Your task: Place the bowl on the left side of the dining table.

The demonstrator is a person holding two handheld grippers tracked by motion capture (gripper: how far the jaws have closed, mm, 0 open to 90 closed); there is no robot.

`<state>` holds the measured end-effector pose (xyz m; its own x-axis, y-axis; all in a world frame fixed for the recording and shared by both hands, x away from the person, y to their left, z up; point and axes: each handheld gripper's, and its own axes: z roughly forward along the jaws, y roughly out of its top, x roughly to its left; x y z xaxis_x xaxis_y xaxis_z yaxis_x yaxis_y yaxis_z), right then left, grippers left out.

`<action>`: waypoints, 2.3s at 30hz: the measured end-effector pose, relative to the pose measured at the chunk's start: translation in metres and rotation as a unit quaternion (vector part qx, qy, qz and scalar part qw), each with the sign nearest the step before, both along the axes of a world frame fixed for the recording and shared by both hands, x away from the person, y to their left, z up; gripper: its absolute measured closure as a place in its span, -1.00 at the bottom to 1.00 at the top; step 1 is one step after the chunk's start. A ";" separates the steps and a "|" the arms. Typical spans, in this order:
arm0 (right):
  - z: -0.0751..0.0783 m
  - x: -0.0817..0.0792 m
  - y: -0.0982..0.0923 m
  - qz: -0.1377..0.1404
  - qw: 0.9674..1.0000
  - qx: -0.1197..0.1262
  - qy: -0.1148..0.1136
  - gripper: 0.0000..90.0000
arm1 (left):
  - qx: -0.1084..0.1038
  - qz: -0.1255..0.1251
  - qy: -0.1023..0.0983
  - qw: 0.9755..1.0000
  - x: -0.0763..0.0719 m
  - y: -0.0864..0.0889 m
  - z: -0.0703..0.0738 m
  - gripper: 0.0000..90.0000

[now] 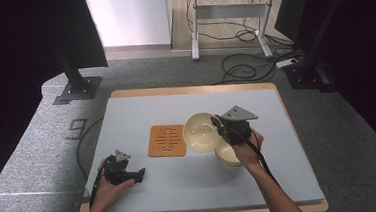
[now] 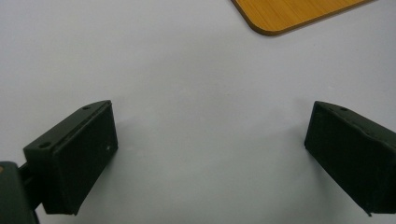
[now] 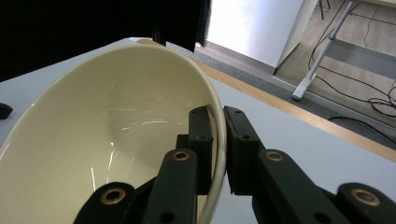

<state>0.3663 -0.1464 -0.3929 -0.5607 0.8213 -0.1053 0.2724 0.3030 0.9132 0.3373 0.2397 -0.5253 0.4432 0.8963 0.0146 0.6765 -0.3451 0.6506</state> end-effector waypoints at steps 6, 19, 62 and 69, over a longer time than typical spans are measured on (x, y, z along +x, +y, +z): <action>0.001 0.002 0.006 0.002 1.000 -0.006 0.001 0.82 | 0.000 0.000 0.000 1.000 0.000 0.000 0.000 -0.94; -0.003 0.008 0.015 0.008 1.000 0.000 0.011 0.82 | 0.000 0.000 0.000 1.000 0.000 0.000 0.000 -0.94; 0.004 0.014 0.045 0.026 1.000 -0.003 0.010 0.82 | 0.002 0.000 0.001 1.000 0.000 0.000 0.000 -0.94; 0.006 0.015 0.051 0.031 0.999 -0.004 0.008 0.82 | 0.002 0.000 0.001 1.000 0.000 0.000 0.000 -0.94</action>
